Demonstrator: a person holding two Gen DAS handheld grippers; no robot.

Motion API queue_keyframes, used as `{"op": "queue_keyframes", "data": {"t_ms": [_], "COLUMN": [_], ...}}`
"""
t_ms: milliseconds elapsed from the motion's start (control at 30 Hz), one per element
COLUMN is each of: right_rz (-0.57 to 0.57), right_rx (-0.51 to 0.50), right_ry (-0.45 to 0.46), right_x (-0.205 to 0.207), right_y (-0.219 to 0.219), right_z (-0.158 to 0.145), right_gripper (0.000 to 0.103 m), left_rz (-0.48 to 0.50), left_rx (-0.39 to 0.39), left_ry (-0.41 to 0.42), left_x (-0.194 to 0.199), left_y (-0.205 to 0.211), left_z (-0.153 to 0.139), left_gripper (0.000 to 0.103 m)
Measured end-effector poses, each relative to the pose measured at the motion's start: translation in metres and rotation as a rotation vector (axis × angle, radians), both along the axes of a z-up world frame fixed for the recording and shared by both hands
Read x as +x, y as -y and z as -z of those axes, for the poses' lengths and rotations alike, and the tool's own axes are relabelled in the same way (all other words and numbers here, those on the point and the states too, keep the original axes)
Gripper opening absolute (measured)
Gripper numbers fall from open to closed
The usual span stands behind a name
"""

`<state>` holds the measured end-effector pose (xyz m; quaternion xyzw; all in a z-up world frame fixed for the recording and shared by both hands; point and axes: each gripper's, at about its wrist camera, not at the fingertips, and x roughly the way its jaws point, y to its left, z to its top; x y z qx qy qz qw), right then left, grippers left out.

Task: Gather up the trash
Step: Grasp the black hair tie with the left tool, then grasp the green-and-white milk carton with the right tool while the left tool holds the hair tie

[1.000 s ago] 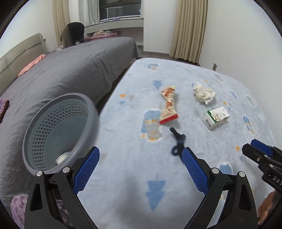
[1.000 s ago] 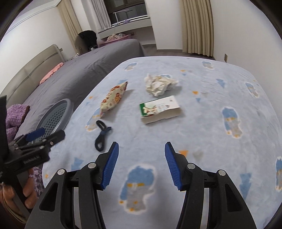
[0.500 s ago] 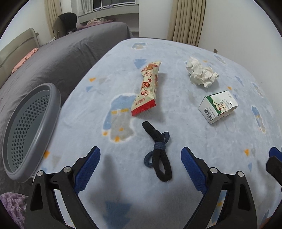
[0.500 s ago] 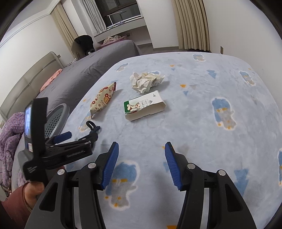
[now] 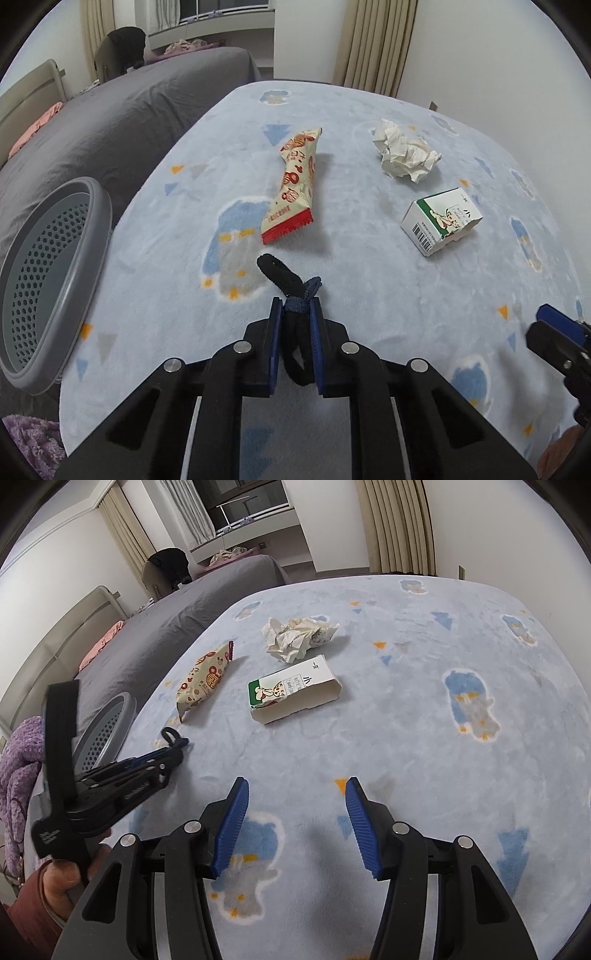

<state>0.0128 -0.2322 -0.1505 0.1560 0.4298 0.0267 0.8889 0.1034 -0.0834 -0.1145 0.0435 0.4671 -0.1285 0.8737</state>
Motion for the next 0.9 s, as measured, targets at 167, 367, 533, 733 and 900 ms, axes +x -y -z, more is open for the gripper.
{"op": "queue_keyframes", "data": {"t_ms": [167, 367, 533, 733, 900], "right_rz": [0.019, 0.047, 0.073, 0.127, 0.187], "right_rx": [-0.008, -0.027, -0.055, -0.099, -0.122], "right_ry": [-0.012, -0.019, -0.034, -0.057, -0.07], "right_x": [0.008, 0.032, 0.062, 0.093, 0.093], "right_y": [-0.008, -0.028, -0.046, -0.056, -0.046], "right_z": [0.001, 0.001, 0.007, 0.014, 0.017], "right_gripper": [0.053, 0.053, 0.053, 0.053, 0.053], "left_rz": [0.018, 0.03, 0.05, 0.084, 0.116], "left_rx": [0.016, 0.033, 0.055, 0.042, 0.023], "left_ry": [0.063, 0.127, 0.178, 0.214, 0.183], "left_x": [-0.005, 0.017, 0.05, 0.064, 0.064], "left_y": [-0.011, -0.029, -0.036, -0.035, -0.035], "left_z": [-0.021, -0.049, -0.062, -0.065, -0.058], "left_gripper": [0.015, 0.015, 0.015, 0.015, 0.015]}}
